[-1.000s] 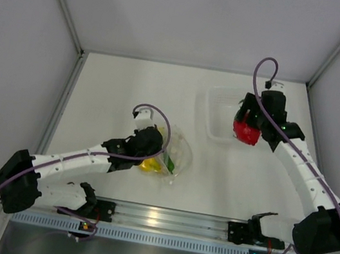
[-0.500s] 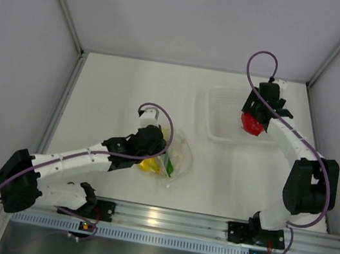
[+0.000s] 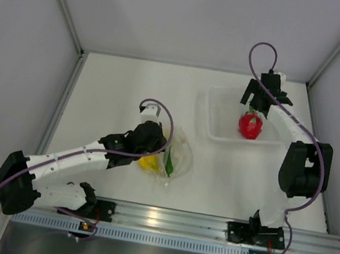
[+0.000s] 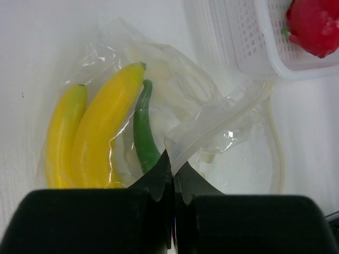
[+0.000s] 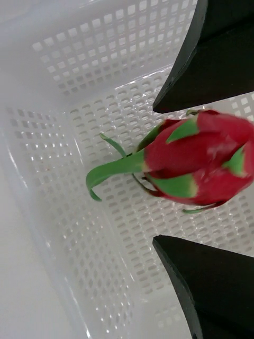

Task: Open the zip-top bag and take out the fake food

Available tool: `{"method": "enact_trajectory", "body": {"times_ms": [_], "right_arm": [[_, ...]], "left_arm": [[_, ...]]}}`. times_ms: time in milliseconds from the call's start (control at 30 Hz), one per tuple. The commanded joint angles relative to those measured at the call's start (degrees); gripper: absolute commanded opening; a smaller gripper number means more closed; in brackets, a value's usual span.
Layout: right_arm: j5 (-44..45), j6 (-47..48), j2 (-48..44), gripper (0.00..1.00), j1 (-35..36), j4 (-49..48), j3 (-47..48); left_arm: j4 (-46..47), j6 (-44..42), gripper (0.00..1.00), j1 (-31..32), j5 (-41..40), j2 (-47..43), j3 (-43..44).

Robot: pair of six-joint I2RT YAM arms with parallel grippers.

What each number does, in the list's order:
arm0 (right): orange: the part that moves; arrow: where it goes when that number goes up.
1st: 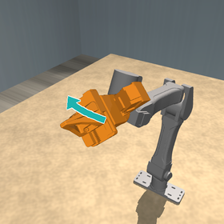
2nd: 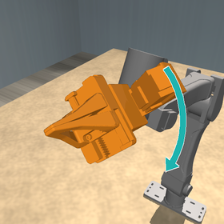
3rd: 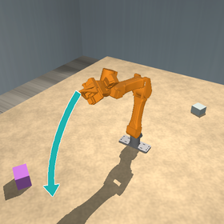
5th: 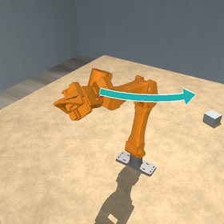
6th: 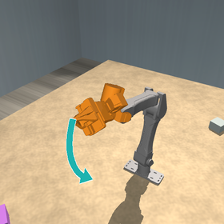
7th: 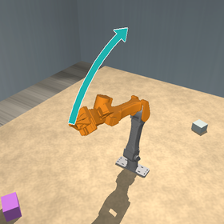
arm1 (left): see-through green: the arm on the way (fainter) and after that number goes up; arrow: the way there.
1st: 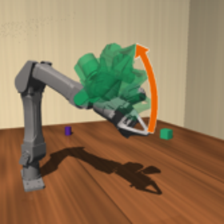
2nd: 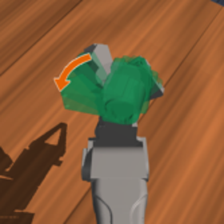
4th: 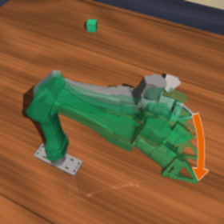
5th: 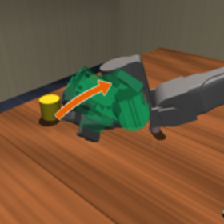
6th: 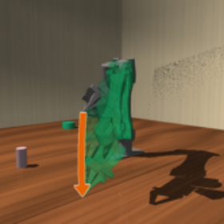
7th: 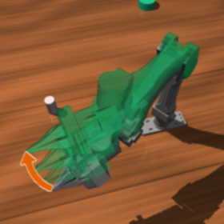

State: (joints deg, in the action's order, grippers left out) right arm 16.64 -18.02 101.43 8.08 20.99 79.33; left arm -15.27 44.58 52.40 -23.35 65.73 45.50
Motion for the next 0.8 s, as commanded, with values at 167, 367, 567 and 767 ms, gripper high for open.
{"method": "enact_trajectory", "body": {"times_ms": [167,367,567,767], "right_arm": [[-8.97,-1.13,-5.88,0.99,-1.13,4.93,3.91],[-33.41,-7.18,-16.95,0.91,-1.05,-2.26,-7.86],[-43.36,-12.91,-32.94,0.62,4.12,-9.91,-22.62],[-44.69,-19.59,-48.50,0.50,15.62,-15.10,-32.83]], "left_arm": [[-1.34,-3.27,0.00,-0.72,1.03,-0.43,7.32],[-1.61,-2.39,0.00,-0.81,-0.55,0.18,9.87],[-1.70,-1.69,0.00,-0.81,-1.61,1.41,12.60],[-1.61,1.64,0.00,-0.81,-2.48,2.82,14.80]]}}
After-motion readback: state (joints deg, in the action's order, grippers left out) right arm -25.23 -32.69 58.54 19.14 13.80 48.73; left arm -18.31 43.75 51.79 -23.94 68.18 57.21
